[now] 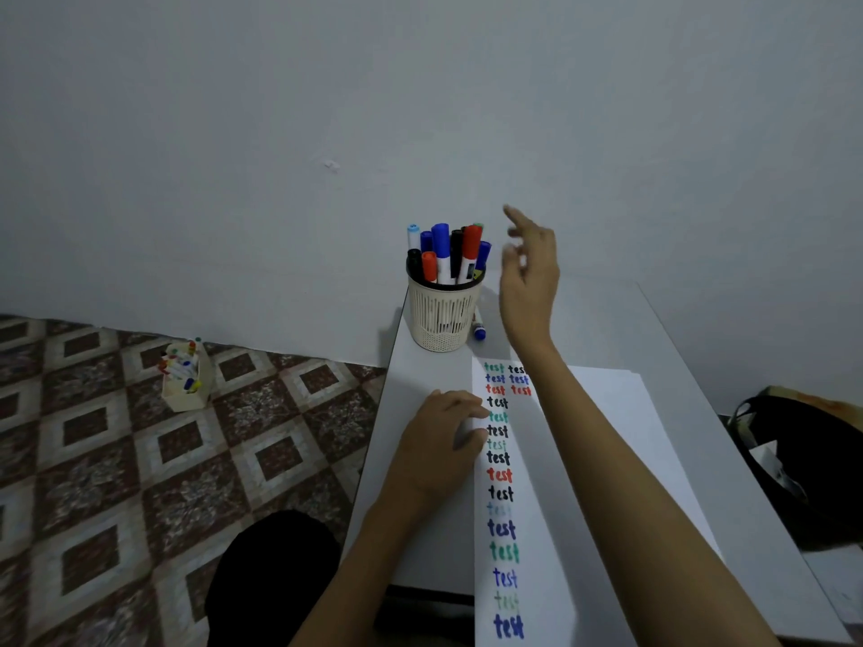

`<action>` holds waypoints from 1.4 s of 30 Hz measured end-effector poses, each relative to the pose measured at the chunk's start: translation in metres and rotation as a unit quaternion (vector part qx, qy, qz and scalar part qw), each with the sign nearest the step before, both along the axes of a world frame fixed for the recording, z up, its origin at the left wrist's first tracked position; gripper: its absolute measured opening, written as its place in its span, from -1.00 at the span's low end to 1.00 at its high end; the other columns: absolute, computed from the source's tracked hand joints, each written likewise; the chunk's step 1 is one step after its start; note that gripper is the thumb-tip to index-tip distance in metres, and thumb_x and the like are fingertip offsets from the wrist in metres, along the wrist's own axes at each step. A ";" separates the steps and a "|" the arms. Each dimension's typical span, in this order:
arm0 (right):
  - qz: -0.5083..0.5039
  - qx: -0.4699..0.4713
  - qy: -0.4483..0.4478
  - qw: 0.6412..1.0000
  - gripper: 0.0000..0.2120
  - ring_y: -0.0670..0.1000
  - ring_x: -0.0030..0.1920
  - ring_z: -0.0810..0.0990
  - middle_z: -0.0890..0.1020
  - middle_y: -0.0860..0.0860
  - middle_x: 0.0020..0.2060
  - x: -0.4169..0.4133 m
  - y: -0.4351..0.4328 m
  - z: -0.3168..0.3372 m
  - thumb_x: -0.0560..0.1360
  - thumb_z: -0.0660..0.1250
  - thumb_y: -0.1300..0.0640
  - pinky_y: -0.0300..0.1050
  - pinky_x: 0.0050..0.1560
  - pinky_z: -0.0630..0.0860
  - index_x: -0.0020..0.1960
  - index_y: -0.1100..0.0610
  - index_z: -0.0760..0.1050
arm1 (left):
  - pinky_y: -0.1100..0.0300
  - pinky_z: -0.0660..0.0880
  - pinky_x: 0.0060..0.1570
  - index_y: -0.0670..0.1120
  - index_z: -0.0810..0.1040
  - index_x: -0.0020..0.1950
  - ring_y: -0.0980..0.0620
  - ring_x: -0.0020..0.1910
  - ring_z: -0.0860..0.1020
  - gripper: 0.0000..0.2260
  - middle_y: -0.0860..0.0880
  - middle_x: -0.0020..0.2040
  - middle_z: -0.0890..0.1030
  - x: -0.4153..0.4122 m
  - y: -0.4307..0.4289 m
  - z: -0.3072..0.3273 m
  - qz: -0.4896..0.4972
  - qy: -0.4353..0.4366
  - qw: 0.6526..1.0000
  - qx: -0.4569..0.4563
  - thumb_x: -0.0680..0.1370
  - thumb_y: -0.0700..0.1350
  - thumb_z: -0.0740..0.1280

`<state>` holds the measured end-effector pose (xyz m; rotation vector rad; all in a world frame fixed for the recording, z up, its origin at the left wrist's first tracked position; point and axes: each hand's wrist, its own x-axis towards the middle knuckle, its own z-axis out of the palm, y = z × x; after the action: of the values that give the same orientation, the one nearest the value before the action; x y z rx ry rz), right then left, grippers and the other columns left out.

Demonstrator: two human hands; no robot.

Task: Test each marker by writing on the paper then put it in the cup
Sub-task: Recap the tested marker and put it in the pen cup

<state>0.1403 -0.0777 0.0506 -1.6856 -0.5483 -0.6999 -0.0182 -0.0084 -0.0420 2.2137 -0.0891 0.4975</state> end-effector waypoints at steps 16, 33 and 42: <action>-0.034 -0.078 0.193 0.978 -0.88 0.03 -0.20 0.60 0.64 0.10 -0.07 0.005 -0.044 -0.064 0.52 0.36 0.23 -0.08 -0.17 0.61 0.03 0.11 0.61 | 0.13 0.40 0.25 -0.10 0.63 0.07 0.10 0.16 0.47 -0.65 0.03 0.13 0.54 0.002 -0.001 0.002 0.005 -0.004 1.000 0.015 0.38 0.05 0.36; 0.303 0.223 0.411 0.831 -0.88 0.01 -0.38 0.55 0.58 0.15 -0.31 -0.098 -0.082 -0.033 0.48 0.33 0.25 -0.22 -0.43 0.53 -0.02 0.29 0.52 | 0.45 0.32 -0.01 -0.07 0.43 0.32 0.11 0.03 0.48 -0.61 0.02 0.05 0.56 -0.005 -0.005 0.009 0.011 -0.033 0.999 0.006 0.55 0.07 0.15; 0.293 0.053 0.349 0.889 -0.92 0.01 -0.47 0.49 0.58 0.15 -0.41 -0.111 -0.071 -0.033 0.45 0.42 0.32 -0.21 -0.48 0.40 -0.14 0.34 0.54 | 0.23 0.36 -0.28 0.00 0.40 0.10 0.15 -0.27 0.51 -0.78 0.04 -0.19 0.56 -0.008 -0.009 0.012 -0.027 0.008 1.000 -0.010 0.62 0.06 0.05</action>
<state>0.0294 -0.1488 0.0175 -1.4259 -0.4453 0.3160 -0.0263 -0.0170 -0.0296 2.1899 -0.1360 0.4495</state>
